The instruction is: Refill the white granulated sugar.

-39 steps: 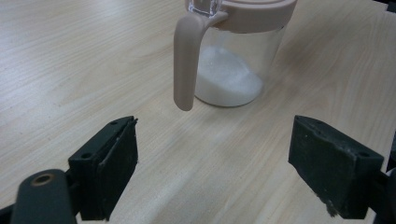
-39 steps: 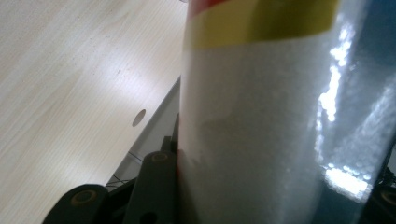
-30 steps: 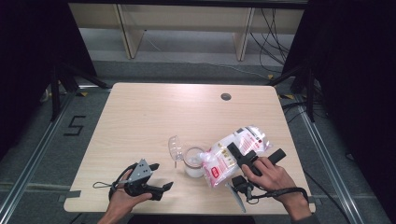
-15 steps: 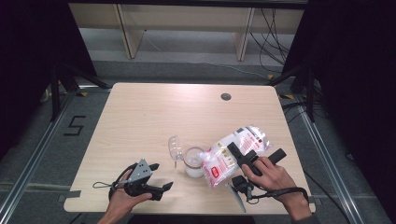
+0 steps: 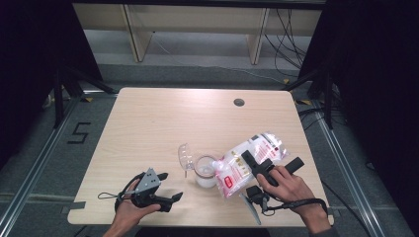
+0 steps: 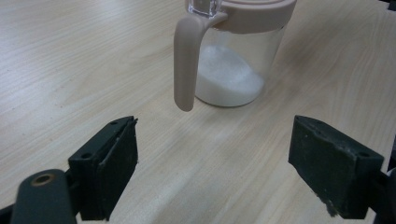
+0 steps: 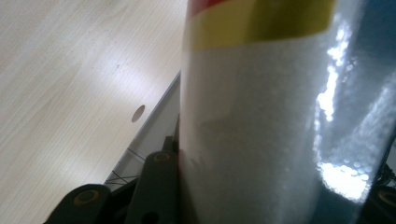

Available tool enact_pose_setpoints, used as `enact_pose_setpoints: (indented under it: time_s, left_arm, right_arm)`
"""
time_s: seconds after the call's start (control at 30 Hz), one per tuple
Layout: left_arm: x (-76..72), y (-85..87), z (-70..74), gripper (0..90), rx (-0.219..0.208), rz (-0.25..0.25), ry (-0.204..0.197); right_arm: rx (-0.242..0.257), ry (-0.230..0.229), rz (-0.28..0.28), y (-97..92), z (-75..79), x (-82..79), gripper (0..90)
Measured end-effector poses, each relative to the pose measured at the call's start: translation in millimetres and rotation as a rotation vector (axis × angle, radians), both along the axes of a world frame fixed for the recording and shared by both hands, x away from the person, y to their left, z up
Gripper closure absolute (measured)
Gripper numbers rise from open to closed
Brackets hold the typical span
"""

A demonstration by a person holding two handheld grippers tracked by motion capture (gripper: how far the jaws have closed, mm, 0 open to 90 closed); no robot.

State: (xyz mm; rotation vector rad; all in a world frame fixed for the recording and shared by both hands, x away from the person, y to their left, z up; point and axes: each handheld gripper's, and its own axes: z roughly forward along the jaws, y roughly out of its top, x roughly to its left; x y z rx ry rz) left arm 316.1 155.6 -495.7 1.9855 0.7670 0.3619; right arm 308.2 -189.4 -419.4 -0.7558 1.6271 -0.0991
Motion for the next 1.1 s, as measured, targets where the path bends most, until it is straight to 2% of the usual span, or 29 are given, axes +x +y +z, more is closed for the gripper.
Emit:
enact_pose_setpoints:
  time_s: [0.07,0.1,0.13,0.17,0.2,0.23,0.37,0.63,0.67,0.77,1.1]
  left_arm:
    - [-0.6,-0.9,-0.5,15.3,-0.009,0.002,0.004]
    - [-1.4,-2.7,-0.9,15.3,-0.040,0.006,0.007]
    - [-1.0,-2.5,-0.7,15.3,-0.036,0.004,0.003]
    - [0.0,-0.4,0.0,15.3,0.001,-0.003,0.000]
    - [-0.5,-0.9,-0.4,15.3,-0.006,0.002,0.004]
    - [-1.5,-2.4,-0.8,15.3,-0.036,0.005,0.008]
    - [0.1,-1.3,0.2,15.3,-0.019,-0.012,-0.012]
    - [-0.6,-1.4,0.3,15.3,-0.020,-0.011,-0.009]
    - [-1.5,-2.1,0.1,15.3,-0.031,0.003,0.004]
    - [-0.5,-1.3,0.2,15.3,-0.020,-0.010,-0.009]
    - [-0.7,-1.7,0.0,15.3,-0.022,-0.009,-0.007]
  right_arm:
    - [-0.001,-0.001,-0.001,0.0,0.2,0.0,70.9]
    - [-0.002,-0.002,-0.002,0.0,0.3,-0.1,70.9]
    - [0.000,0.001,-0.004,-0.2,0.5,-0.2,70.9]
    - [-0.006,0.007,-0.011,0.2,1.1,-0.3,70.9]
    - [-0.008,0.006,-0.013,0.3,1.3,-0.3,70.9]
    - [-0.012,0.003,-0.013,0.7,1.5,-0.3,71.0]
    - [-0.015,0.007,-0.011,0.5,1.8,-0.4,71.0]
    - [-0.021,0.006,-0.012,0.8,1.6,-0.1,71.1]
    - [-0.020,0.008,-0.012,0.9,1.8,-0.2,71.1]
    - [-0.020,0.007,-0.010,1.0,2.1,-0.6,71.1]
    - [-0.022,0.010,-0.013,0.3,2.3,-0.4,71.2]
